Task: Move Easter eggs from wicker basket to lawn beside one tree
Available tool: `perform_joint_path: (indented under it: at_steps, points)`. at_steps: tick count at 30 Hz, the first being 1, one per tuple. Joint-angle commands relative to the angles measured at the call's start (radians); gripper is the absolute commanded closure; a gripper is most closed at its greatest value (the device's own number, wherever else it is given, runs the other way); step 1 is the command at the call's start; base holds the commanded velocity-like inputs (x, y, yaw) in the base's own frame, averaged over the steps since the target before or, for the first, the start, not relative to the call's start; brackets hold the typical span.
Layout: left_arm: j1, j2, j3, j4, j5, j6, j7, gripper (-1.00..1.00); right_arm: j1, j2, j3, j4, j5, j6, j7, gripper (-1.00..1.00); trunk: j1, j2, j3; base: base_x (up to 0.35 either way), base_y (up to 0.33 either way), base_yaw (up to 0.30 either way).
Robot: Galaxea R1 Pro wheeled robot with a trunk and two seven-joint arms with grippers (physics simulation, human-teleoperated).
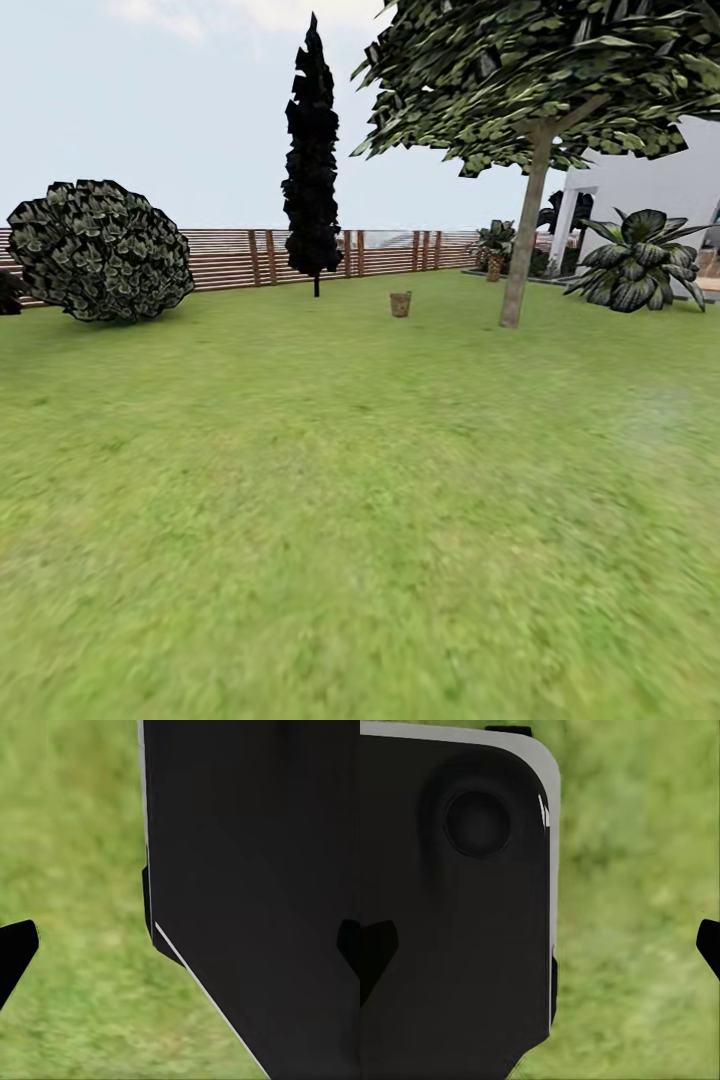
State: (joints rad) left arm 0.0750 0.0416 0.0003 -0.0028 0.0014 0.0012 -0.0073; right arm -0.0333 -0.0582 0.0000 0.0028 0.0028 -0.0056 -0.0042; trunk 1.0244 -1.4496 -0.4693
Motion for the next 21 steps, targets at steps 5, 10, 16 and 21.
perform_joint_path:
  at_steps: [5,10,16,21]
  points:
    - [0.0,0.0,0.0,0.0,0.0,0.0,-0.002,-1.0,0.0,0.0,0.0,0.0,0.0,-0.001,0.0,-1.0,0.001,0.0,-0.001,0.308,0.159,0.0]
    - [0.0,0.001,0.0,0.0,0.0,-0.001,-0.001,-1.0,0.0,0.0,0.0,0.0,0.0,-0.001,0.0,-1.0,0.001,0.0,-0.001,0.315,0.142,0.0]
    - [0.0,0.001,0.0,0.0,0.0,-0.001,-0.001,-1.0,0.0,0.0,0.0,0.0,0.0,-0.001,0.0,-1.0,0.001,0.0,-0.001,0.316,0.138,0.0]
    - [0.0,0.001,0.0,0.0,0.0,-0.001,-0.001,-1.0,0.0,0.0,0.001,0.0,0.001,-0.001,0.0,-1.0,0.001,0.0,-0.001,0.316,0.136,-0.048]
